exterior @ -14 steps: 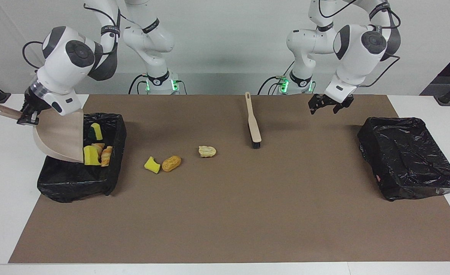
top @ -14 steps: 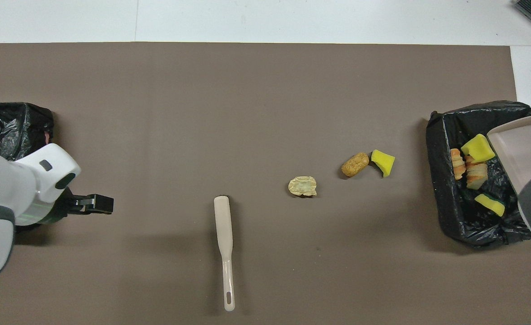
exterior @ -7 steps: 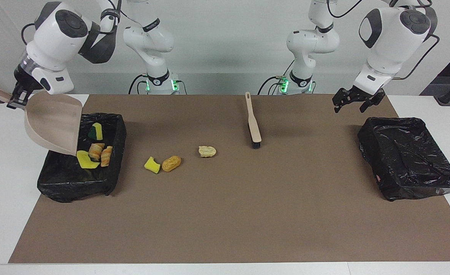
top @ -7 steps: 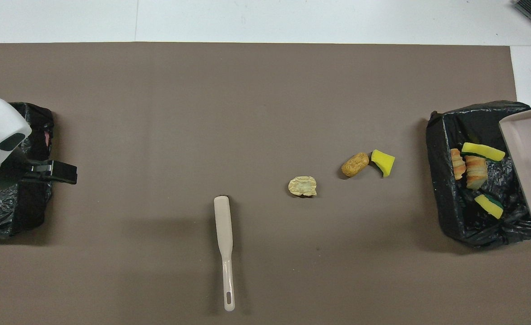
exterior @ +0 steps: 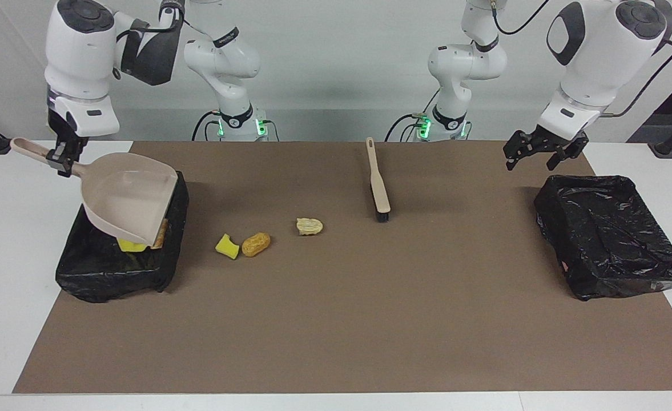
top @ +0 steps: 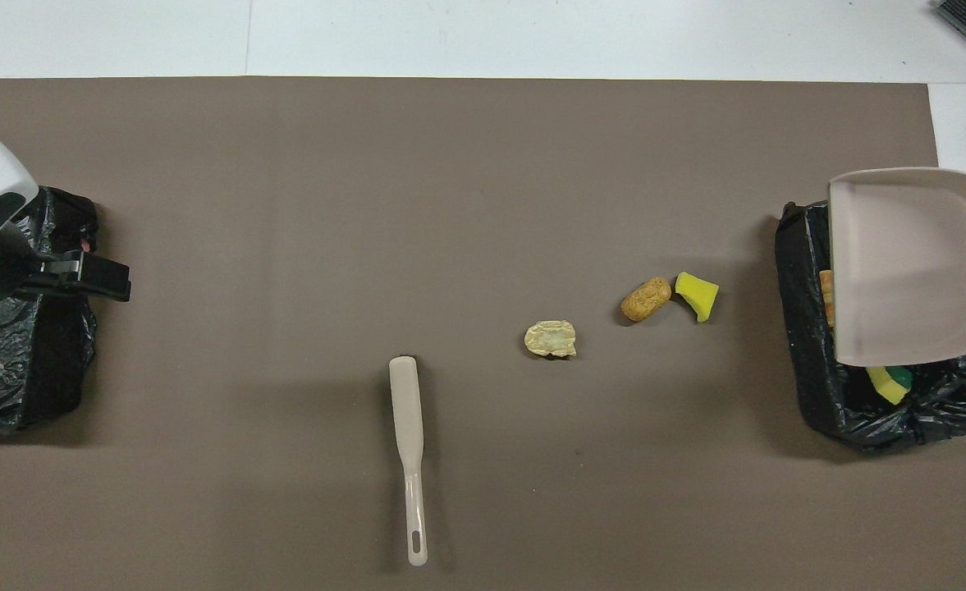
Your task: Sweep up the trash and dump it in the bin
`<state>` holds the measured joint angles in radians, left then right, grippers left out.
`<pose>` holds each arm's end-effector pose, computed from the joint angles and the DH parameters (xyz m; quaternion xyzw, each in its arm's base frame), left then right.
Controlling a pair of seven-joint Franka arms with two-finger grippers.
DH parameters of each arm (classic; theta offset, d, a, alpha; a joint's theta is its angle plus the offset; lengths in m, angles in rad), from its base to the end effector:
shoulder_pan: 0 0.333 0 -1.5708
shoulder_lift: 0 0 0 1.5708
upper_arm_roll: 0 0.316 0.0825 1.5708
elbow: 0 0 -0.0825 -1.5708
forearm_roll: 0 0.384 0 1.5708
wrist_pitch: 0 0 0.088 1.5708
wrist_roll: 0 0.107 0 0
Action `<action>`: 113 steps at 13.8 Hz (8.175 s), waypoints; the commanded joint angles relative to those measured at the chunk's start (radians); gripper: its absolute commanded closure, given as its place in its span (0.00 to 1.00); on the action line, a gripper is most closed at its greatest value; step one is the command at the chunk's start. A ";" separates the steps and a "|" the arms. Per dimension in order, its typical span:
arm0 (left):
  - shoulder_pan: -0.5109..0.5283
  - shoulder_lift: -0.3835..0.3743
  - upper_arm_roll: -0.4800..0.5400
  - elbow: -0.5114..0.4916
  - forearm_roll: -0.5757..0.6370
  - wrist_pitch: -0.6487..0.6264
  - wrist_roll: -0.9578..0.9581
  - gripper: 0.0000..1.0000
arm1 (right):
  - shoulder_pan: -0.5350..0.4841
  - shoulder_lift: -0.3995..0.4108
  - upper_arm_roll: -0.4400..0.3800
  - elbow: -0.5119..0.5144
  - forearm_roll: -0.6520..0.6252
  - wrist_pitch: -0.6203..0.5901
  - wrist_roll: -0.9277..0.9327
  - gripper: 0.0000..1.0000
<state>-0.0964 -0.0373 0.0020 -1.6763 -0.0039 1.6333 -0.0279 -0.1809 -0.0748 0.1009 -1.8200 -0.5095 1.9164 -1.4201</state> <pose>0.5443 -0.0519 0.6005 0.9994 -0.0331 -0.0030 0.0018 0.5533 -0.0773 0.5874 0.7146 0.6492 -0.1083 0.2369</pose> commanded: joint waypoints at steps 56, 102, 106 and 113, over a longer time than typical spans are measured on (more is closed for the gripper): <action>0.032 -0.041 0.001 0.110 -0.011 -0.161 -0.006 0.00 | 0.744 0.580 0.056 0.526 0.534 -0.085 2.259 0.09; -0.400 0.292 -0.010 -0.083 -0.021 0.461 -0.260 0.00 | 0.410 -0.309 0.066 -0.607 0.542 -0.014 2.194 1.00; -0.467 0.267 -0.011 -0.207 -0.022 0.542 -0.323 0.00 | 0.249 -0.240 0.066 -0.599 0.537 0.050 1.959 1.00; -0.508 0.246 -0.013 -0.318 -0.022 0.617 -0.351 0.00 | 0.239 -0.012 0.066 -0.543 0.510 0.228 1.948 1.00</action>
<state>-0.5848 0.2370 -0.0264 -1.9343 -0.0204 2.1950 -0.3716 0.0653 -0.1738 0.1615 -2.4121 0.0148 2.0981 0.5459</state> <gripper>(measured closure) 0.000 0.740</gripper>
